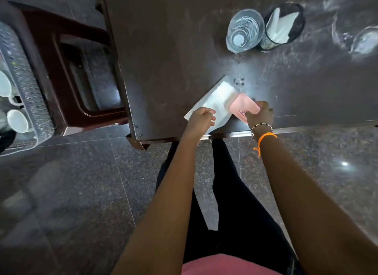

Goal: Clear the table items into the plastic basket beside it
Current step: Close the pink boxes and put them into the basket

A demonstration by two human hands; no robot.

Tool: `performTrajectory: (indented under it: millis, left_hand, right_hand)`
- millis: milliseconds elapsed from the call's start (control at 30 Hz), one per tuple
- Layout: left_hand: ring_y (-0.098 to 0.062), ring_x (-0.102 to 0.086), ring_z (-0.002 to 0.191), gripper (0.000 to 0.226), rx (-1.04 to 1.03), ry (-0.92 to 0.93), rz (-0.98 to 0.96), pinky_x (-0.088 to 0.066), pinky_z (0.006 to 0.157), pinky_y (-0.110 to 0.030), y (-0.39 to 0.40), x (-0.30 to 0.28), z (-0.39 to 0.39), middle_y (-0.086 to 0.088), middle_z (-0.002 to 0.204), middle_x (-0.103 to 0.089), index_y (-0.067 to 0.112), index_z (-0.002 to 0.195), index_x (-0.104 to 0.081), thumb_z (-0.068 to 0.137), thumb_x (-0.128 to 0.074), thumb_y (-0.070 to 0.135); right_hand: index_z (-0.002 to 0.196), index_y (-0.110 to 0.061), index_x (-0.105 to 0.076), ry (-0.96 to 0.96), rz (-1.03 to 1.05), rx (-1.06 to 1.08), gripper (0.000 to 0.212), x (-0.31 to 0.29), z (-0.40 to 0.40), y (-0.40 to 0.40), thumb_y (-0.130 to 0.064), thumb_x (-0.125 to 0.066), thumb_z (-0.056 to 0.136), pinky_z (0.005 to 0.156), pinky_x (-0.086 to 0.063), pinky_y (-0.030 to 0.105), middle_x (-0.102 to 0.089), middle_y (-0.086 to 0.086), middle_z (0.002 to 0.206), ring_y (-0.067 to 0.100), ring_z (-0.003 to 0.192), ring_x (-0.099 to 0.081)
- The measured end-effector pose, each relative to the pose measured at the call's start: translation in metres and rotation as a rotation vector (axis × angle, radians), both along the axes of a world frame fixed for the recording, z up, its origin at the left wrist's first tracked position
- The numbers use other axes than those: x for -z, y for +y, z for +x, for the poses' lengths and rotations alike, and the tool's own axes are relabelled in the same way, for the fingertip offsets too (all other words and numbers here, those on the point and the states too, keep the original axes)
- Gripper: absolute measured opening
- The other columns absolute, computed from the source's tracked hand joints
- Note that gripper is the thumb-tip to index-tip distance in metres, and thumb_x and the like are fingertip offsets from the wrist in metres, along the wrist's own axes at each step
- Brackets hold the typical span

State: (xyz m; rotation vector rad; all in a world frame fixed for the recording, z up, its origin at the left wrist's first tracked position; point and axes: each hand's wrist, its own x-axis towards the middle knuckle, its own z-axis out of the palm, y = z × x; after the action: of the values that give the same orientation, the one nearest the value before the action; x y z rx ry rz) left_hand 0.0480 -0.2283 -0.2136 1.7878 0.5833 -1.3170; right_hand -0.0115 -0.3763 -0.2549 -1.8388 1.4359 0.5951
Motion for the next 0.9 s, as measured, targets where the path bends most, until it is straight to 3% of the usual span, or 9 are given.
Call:
performTrajectory:
  millis: [133, 333, 433, 467, 567, 667, 733, 800, 900]
  left_hand:
    - [-0.006, -0.058, 0.074, 0.027, -0.031, 0.018, 0.019, -0.046, 0.077, -0.021, 0.001, 0.006, -0.005, -0.002, 0.096, -0.062, 0.01, 0.112, -0.059, 0.096, -0.039, 0.018]
    - [-0.007, -0.056, 0.07, 0.025, -0.124, 0.018, 0.027, -0.044, 0.073, -0.018, 0.02, 0.01, -0.005, -0.003, 0.094, -0.061, 0.008, 0.11, -0.06, 0.096, -0.041, 0.017]
    - [-0.007, -0.057, 0.071, 0.022, -0.178, 0.005, 0.025, -0.044, 0.073, -0.019, 0.035, 0.009, 0.0, -0.002, 0.093, -0.062, 0.012, 0.106, -0.06, 0.095, -0.041, 0.017]
    - [-0.007, -0.058, 0.071, 0.022, -0.198, -0.002, 0.022, -0.044, 0.074, -0.019, 0.042, 0.008, 0.002, -0.002, 0.093, -0.062, 0.012, 0.105, -0.06, 0.095, -0.042, 0.017]
    - [-0.009, -0.058, 0.074, 0.025, -0.262, -0.016, -0.003, -0.044, 0.074, -0.019, 0.063, 0.004, 0.008, -0.002, 0.094, -0.062, 0.01, 0.11, -0.061, 0.095, -0.041, 0.016]
    - [-0.008, -0.058, 0.074, 0.025, -0.355, -0.048, -0.033, -0.045, 0.075, -0.018, 0.086, -0.005, 0.015, -0.001, 0.092, -0.062, 0.011, 0.109, -0.061, 0.095, -0.041, 0.015]
    - [-0.006, -0.058, 0.072, 0.022, -0.441, -0.088, -0.058, -0.045, 0.072, -0.017, 0.104, -0.013, 0.02, 0.002, 0.086, -0.062, 0.014, 0.105, -0.062, 0.094, -0.043, 0.014]
    - [-0.005, -0.058, 0.072, 0.023, -0.524, -0.14, -0.068, -0.045, 0.072, -0.016, 0.126, -0.022, 0.026, 0.006, 0.083, -0.061, 0.014, 0.105, -0.062, 0.095, -0.042, 0.013]
    - [-0.006, -0.058, 0.074, 0.023, -0.665, -0.233, -0.039, -0.046, 0.076, -0.019, 0.17, -0.036, 0.038, 0.005, 0.083, -0.06, 0.012, 0.104, -0.062, 0.096, -0.041, 0.01]
  right_hand:
    - [0.127, -0.003, -0.041, -0.036, 0.081, 0.017, 0.051, 0.01, 0.009, 0.008, -0.013, -0.064, 0.082, 0.089, -0.025, 0.023, -0.043, 0.024, 0.13, 0.035, 0.118, -0.047]
    - [0.12, 0.003, -0.044, -0.092, 0.099, -0.041, 0.042, 0.013, 0.045, 0.034, -0.007, -0.058, 0.082, 0.096, -0.037, 0.032, -0.042, 0.023, 0.13, 0.035, 0.115, -0.049]
    - [0.09, -0.003, -0.056, -0.173, 0.109, 0.012, 0.011, 0.014, 0.059, 0.044, 0.003, -0.053, 0.081, 0.092, -0.05, 0.047, -0.053, 0.023, 0.12, 0.04, 0.107, -0.057]
    - [0.075, -0.011, -0.052, -0.19, 0.124, 0.066, 0.018, 0.011, 0.062, 0.048, 0.006, -0.053, 0.082, 0.086, -0.054, 0.048, -0.057, 0.02, 0.111, 0.039, 0.102, -0.06]
    - [0.063, -0.021, -0.037, -0.27, 0.167, 0.122, 0.039, 0.006, 0.062, 0.057, 0.009, -0.052, 0.084, 0.063, -0.057, 0.031, -0.051, 0.003, 0.08, 0.027, 0.087, -0.056]
    - [0.065, -0.015, -0.041, -0.344, 0.174, 0.094, 0.033, -0.004, 0.063, 0.069, 0.009, -0.052, 0.085, 0.05, -0.053, 0.014, -0.048, 0.007, 0.081, 0.02, 0.076, -0.054]
    - [0.074, -0.006, -0.047, -0.391, 0.226, 0.087, 0.019, -0.011, 0.068, 0.084, 0.007, -0.054, 0.085, 0.051, -0.053, 0.01, -0.05, 0.011, 0.088, 0.022, 0.084, -0.054]
    - [0.072, -0.007, -0.048, -0.429, 0.322, 0.085, 0.02, -0.021, 0.079, 0.107, 0.005, -0.054, 0.086, 0.057, -0.056, 0.013, -0.051, 0.01, 0.083, 0.024, 0.091, -0.053]
    - [0.067, -0.013, -0.049, -0.481, 0.46, 0.043, 0.027, -0.042, 0.108, 0.156, 0.005, -0.054, 0.087, 0.059, -0.057, 0.015, -0.051, 0.005, 0.075, 0.02, 0.079, -0.055]
